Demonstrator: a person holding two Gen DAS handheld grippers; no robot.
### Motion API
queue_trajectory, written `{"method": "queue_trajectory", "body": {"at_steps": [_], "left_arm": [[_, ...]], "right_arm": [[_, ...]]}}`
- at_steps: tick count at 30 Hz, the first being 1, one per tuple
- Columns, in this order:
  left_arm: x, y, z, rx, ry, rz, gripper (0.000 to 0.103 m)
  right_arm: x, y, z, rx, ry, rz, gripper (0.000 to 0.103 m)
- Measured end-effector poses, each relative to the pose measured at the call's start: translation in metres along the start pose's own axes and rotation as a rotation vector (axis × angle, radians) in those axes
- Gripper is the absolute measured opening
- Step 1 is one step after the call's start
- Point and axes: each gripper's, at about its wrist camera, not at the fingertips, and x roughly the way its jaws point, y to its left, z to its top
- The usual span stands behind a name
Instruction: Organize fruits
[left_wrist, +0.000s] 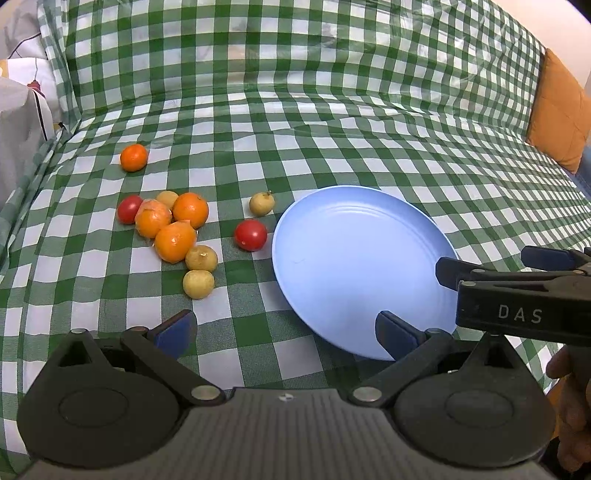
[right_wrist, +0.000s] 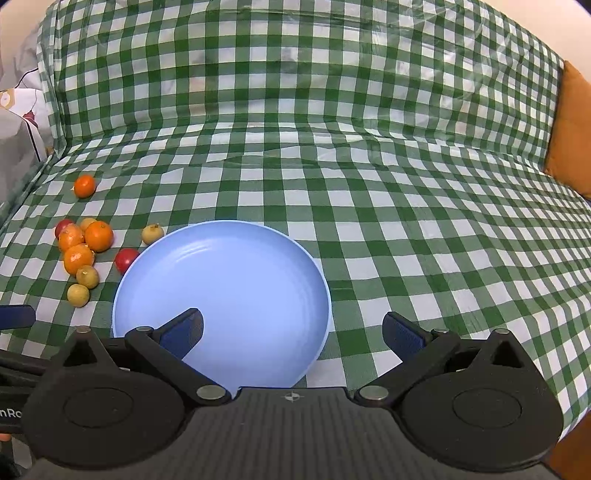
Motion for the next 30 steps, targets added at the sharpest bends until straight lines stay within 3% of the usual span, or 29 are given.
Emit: {"method": "queue_trajectory", "body": {"at_steps": [16, 30], "left_arm": [[0.0004, -0.0021, -0.0012, 0.009, 0.004, -0.007, 0.103], [-0.0023, 0.0009, 0.0053, -0.011, 0.008, -0.073, 0.103]], "right_arm": [[0.0021, -0.0006, -0.0005, 0.001, 0.014, 0.003, 0.101], [-0.0007, -0.0065, 0.0013, 0.013, -0.027, -0.016, 0.077]]}}
